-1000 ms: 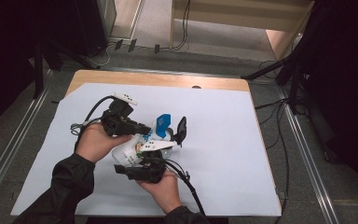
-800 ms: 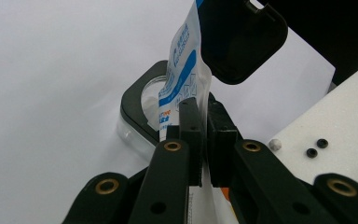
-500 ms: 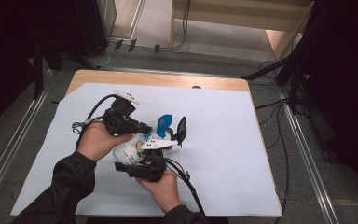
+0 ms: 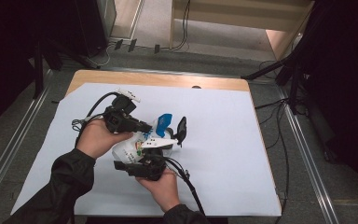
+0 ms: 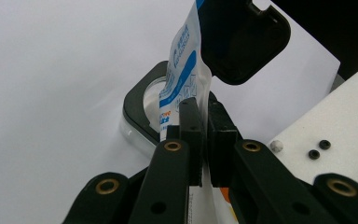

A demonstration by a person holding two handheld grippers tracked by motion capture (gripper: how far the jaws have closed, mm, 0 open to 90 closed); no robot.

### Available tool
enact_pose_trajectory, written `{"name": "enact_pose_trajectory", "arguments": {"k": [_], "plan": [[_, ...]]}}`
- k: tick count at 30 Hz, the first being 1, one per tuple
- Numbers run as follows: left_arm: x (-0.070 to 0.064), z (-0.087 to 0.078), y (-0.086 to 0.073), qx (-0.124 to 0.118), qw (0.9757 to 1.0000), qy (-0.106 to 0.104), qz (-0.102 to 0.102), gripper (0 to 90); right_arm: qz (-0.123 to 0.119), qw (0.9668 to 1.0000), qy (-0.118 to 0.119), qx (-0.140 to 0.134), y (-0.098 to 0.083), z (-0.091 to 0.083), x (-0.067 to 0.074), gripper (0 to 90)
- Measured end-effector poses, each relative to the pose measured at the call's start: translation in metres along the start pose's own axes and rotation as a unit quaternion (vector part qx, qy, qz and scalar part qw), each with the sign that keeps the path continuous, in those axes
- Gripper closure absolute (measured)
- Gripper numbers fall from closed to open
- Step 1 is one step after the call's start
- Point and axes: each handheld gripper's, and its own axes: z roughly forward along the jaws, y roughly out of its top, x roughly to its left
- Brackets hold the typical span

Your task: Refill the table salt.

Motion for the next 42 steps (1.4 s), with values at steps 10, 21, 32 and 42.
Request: {"name": "enact_pose_trajectory", "arguments": {"k": [10,21,32,42], "plan": [[0.0011,0.0006,-0.0023,-0.006,1.0,-0.005,-0.004,88.3,-0.004,1.0,-0.003,0.005,-0.0003,0.0002,0.0,59.6],[0.0037,-0.0008,-0.007,-0.018,0.9996,-0.012,-0.017,88.3,-0.006,0.9996,0.007,0.027,0.0036,-0.0012,-0.0011,59.9],[0.0022,0.0034,-0.0066,-0.024,0.9995,-0.012,-0.016,88.3,-0.034,0.9987,0.004,0.037,0.0038,-0.0055,-0.0056,60.0],[0.0037,0.0062,-0.0078,-0.031,0.9993,-0.013,-0.017,88.2,-0.015,0.9993,0.013,0.033,0.0023,-0.0075,-0.0061,59.8]]}}
